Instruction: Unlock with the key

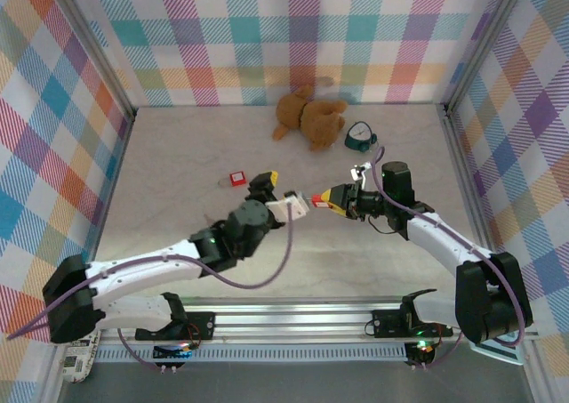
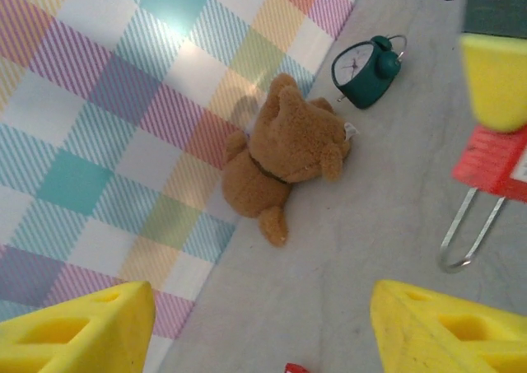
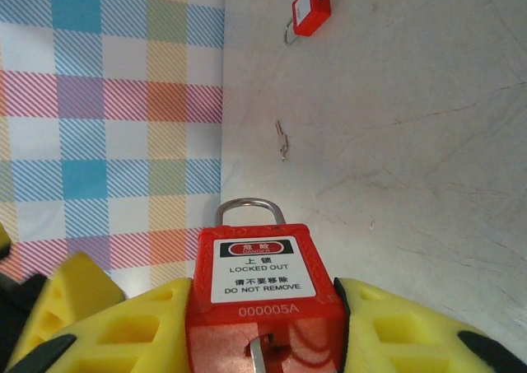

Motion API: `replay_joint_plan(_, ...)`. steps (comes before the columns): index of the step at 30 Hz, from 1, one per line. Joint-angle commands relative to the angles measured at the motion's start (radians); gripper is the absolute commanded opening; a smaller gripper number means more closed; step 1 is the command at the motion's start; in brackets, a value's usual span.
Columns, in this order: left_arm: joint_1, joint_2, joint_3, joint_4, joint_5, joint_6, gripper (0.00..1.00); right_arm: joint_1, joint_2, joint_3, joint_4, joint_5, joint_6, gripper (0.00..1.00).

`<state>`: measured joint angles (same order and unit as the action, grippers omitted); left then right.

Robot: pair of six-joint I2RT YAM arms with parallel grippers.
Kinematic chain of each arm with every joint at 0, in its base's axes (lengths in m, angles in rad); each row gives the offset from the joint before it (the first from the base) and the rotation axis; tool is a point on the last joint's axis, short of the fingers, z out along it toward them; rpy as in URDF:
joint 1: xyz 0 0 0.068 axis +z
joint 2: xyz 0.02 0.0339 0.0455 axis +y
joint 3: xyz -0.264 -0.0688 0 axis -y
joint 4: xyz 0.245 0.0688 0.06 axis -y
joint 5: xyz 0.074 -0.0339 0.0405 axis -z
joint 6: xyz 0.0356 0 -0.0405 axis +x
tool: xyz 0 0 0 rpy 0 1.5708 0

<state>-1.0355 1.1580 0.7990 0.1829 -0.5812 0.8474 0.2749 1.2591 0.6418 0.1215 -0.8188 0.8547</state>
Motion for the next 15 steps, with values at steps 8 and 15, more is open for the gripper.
replay_joint_plan(8,0.179,0.121,0.245,-0.549,0.677,-0.243,0.54,0.002,-0.036,0.020,-0.028,-0.025,-0.072,0.30)
replay_joint_plan(15,0.182,0.231,0.292,-0.497,0.707,-0.233,0.50,0.023,-0.055,0.016,-0.052,-0.049,-0.093,0.30)
